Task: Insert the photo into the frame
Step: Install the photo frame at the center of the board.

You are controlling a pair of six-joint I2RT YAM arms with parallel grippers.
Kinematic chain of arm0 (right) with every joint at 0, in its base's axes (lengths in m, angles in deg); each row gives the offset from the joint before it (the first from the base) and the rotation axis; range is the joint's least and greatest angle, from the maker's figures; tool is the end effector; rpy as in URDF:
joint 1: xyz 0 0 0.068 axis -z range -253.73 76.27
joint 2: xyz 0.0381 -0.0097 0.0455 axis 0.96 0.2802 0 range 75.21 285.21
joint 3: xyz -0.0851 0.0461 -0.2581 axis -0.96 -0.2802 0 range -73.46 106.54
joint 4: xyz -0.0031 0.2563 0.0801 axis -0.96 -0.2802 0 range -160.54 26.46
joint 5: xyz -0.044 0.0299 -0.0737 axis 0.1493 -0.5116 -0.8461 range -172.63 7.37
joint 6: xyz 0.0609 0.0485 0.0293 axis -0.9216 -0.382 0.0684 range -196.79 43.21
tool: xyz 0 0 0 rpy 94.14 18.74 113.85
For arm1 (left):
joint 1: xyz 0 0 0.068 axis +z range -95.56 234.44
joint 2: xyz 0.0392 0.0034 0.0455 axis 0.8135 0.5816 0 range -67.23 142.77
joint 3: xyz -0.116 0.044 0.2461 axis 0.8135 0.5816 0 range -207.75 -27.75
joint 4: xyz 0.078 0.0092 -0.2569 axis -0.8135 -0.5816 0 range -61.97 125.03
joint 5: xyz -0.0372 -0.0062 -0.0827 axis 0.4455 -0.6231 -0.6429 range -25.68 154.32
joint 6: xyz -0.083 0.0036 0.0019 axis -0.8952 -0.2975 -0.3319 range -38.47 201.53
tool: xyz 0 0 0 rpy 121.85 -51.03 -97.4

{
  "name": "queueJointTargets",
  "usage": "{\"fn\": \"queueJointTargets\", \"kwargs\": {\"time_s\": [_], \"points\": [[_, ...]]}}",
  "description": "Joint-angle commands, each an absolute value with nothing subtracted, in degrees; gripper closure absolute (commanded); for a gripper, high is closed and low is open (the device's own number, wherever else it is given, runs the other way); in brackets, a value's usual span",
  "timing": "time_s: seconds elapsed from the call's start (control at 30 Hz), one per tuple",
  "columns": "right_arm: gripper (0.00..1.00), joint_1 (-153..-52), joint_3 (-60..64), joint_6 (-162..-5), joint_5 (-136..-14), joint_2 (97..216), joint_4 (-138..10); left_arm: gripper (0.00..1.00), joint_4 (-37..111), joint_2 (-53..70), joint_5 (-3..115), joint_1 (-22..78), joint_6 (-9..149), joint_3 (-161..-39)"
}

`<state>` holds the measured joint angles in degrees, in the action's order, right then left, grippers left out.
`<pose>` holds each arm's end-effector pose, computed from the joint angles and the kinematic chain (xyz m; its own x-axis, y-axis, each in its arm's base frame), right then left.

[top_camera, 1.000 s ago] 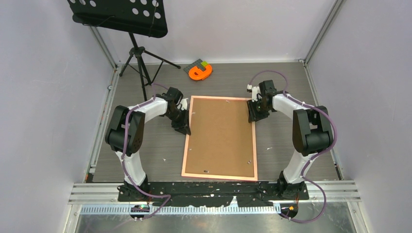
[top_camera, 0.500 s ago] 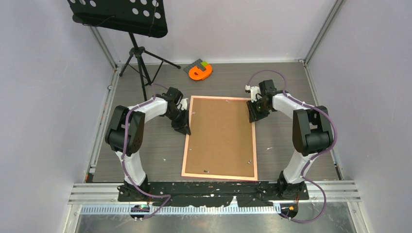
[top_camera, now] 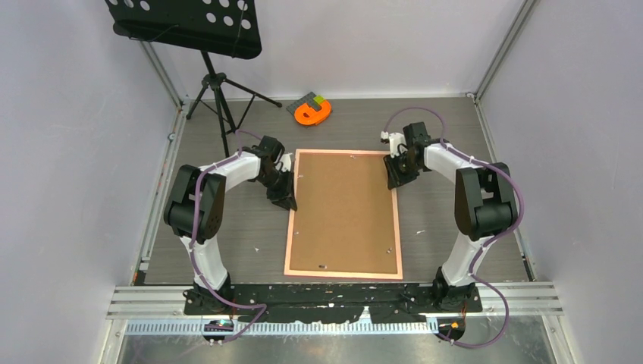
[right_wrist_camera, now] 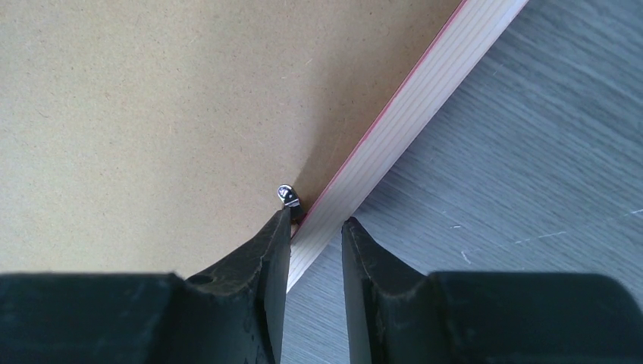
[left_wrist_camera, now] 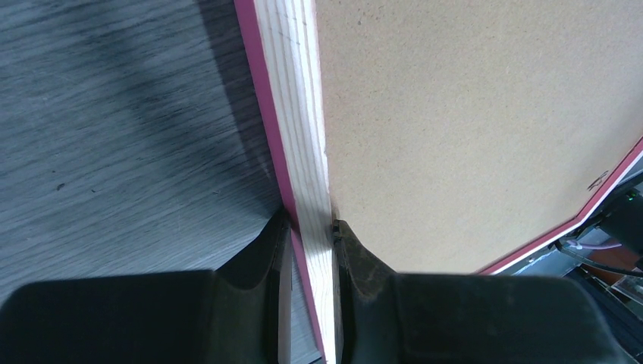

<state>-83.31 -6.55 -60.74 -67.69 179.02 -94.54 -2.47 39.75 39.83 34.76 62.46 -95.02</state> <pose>0.3675 0.0811 0.1354 -0.8071 -0.4072 -0.4275 -0.4991 0.8574 0.1256 0.3305 -0.1501 0.1169 -0.9962 0.0405 -0.0772 0.0713 0.8880 -0.4544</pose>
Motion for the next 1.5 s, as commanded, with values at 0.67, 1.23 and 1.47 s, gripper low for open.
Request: {"fn": "queueJointTargets", "kwargs": {"time_s": [0.67, 1.23, 1.47], "points": [[0.39, -81.55, -1.07, -64.52, -64.57, 179.18, -93.93, 1.0, -0.92, 41.43, 41.32, 35.1, 64.21, -94.01], [0.5, -81.53, -3.16, -61.99, -64.94, 179.26, -94.13, 1.0, -0.97, 41.24, 41.1, 35.12, 64.21, -94.01], [0.53, -81.51, -2.62, -62.35, -64.44, 180.38, -93.95, 1.0, -1.0, 41.49, 41.07, 35.1, 64.21, -94.14]]}}
